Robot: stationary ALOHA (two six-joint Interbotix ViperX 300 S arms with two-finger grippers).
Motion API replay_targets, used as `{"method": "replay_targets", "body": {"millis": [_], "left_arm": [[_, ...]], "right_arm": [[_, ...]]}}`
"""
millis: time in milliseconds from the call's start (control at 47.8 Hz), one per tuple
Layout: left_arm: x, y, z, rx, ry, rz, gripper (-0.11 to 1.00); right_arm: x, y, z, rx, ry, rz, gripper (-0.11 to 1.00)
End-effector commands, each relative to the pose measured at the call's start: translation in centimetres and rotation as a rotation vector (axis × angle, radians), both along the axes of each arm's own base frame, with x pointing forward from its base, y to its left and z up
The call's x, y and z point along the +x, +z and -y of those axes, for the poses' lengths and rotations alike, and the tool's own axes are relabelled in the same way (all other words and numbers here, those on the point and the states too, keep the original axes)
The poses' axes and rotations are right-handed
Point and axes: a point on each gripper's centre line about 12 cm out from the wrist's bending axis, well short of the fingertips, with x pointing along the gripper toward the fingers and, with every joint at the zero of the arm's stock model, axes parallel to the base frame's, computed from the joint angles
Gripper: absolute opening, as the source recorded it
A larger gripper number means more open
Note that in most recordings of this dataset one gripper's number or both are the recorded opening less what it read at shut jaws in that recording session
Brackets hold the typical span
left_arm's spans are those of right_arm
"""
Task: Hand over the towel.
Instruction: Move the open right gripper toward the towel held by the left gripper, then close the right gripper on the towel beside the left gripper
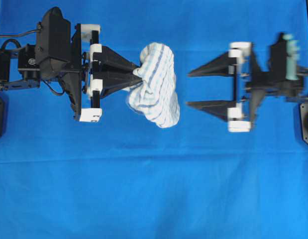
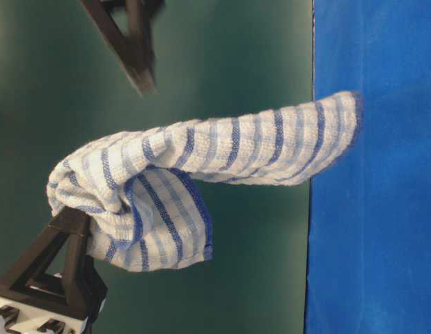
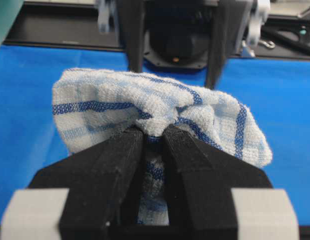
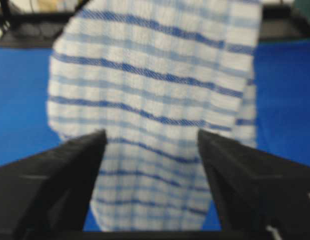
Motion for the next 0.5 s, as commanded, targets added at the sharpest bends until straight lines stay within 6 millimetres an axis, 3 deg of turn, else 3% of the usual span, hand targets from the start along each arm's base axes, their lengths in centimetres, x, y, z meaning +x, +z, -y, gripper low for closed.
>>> {"method": "replay_targets", "body": {"millis": [0,293,481], "left_arm": [[-0.2,1.3,-0.2,0.004,0.004,0.043,0.07],[-0.1,1.4,-0.3,0.005,0.009,0.061,0.07],[-0.1,1.5,-0.3,0.006,0.01,0.073,0.07]], "right_arm": [[2.2,1.0,-0.2,0.015,0.007,0.03,0.72],[7.6,1.1,-0.1,0.046,0.005,0.034,0.73],[9.9,1.4,0.0,0.047,0.003,0.044,0.73]]}}
